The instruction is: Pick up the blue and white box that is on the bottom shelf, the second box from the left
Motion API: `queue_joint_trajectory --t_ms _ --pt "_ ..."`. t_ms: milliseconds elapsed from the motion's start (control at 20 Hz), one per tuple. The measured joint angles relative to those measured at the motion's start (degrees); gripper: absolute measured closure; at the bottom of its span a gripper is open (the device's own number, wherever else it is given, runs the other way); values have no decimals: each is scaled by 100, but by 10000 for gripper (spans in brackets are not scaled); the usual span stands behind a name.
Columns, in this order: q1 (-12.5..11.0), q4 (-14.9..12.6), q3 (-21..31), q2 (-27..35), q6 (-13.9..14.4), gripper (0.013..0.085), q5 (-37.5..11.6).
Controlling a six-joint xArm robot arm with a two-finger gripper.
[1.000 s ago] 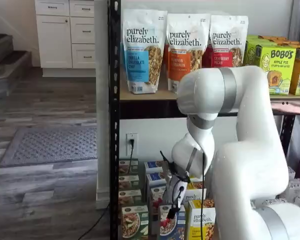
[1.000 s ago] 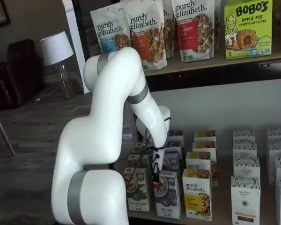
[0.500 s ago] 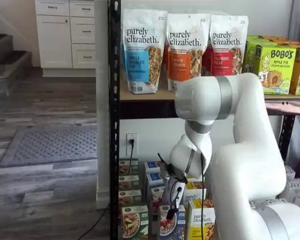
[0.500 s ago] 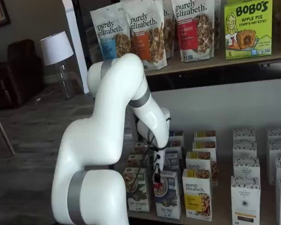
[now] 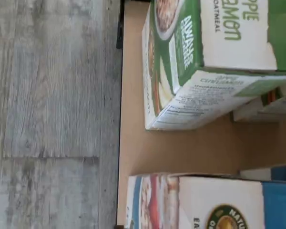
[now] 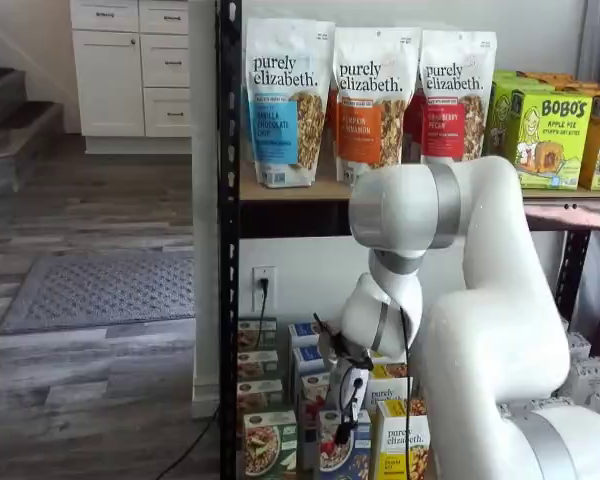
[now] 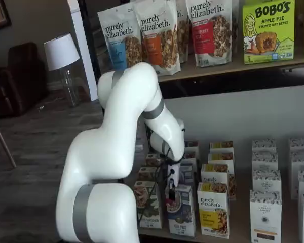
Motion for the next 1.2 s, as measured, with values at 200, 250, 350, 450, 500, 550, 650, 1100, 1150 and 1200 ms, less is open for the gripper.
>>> queue_joint_trajectory --t_ms 200,250,350,450,500,550,650,1100,1150,1200 --pt "-9 -183 -58 83 146 130 -10" --pt "-11 -239 -71 106 190 130 -17" --pt "-18 -407 -92 145 329 130 -11" --pt "-20 -552 -86 168 447 130 -41" --pt "-21 -612 -81 177 495 130 -57" --pt "-23 -638 -75 185 515 130 -70" --pt "-22 -624 -60 195 499 130 -115" --pt "-10 -590 -50 242 468 250 -187" --pt "-11 -584 -50 244 461 290 -187" --pt "-12 -577 -47 244 453 290 -189"
